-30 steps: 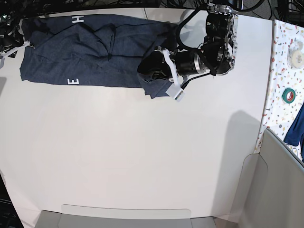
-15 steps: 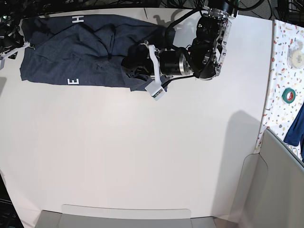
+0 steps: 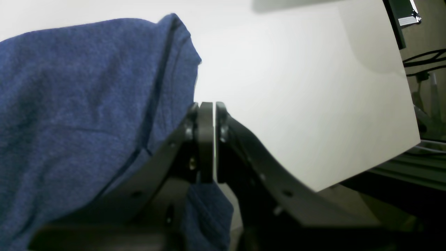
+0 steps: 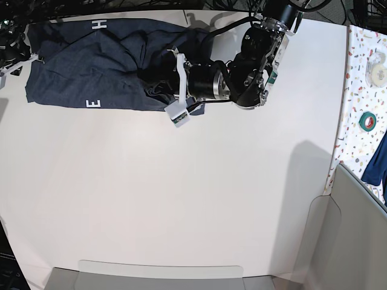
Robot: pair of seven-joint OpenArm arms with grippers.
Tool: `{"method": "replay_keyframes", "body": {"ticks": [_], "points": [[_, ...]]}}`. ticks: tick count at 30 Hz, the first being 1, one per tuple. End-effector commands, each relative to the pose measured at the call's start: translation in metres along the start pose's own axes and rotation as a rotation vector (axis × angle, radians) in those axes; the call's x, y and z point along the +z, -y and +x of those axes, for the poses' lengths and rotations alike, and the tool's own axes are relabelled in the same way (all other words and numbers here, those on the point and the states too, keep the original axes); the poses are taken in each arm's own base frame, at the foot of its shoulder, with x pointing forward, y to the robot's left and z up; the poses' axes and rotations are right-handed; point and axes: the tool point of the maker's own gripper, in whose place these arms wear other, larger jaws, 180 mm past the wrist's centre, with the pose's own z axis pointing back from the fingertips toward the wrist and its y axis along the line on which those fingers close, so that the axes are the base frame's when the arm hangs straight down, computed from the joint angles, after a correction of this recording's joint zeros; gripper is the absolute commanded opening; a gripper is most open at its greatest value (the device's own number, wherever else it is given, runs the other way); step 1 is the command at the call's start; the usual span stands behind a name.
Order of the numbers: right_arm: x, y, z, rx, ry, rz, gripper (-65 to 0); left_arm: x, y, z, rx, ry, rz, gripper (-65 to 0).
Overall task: Layout the t-shirt on the table in an organized manner, then fold the t-shirt properly
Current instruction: 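Lift the strip end with the left gripper and fold it toward the strip center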
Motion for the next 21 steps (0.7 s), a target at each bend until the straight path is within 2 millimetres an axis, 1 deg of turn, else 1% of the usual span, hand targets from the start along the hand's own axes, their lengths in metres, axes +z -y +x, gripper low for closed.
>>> {"method": "replay_keyframes", "body": {"ticks": [1,7,9,11,14,16,18,21], "points": [[0.003,0.002,0.012,0.015,0.043,-0.006,-65.0,0.002,0.008,0.015,-0.026,0.047,-0.028,-65.0],[0.002,0.002,0.01,0.01,0.038,-0.004,-65.0,0.002,0.008,0.015,-0.026,0.047,-0.028,-65.0],[0.002,0.002,0.012,0.007,0.044,-0.003,-65.0,0.0,0.009,0.015,-0.032,0.042,-0.033,-64.2],[0.001,0.001,0.016,0.001,0.054,-0.001,-65.0,-0.005,0.015,0.015,-0.053,0.024,-0.052,-60.3],[-0.002,0.001,0.016,-0.005,0.05,0.003,-65.0,-0.012,0.025,0.016,-0.098,-0.007,-0.082,-50.7],[-0.005,0.0,0.017,-0.017,0.05,0.009,-65.0,-0.014,0.028,0.016,-0.11,-0.017,-0.091,-44.1],[-0.008,-0.001,0.015,-0.026,0.043,0.015,-65.0,-0.014,0.028,0.016,-0.109,-0.016,-0.091,-40.5],[-0.012,-0.002,0.009,-0.034,0.023,0.023,-65.0,-0.014,0.028,0.018,-0.114,-0.015,-0.09,-39.7]]}}
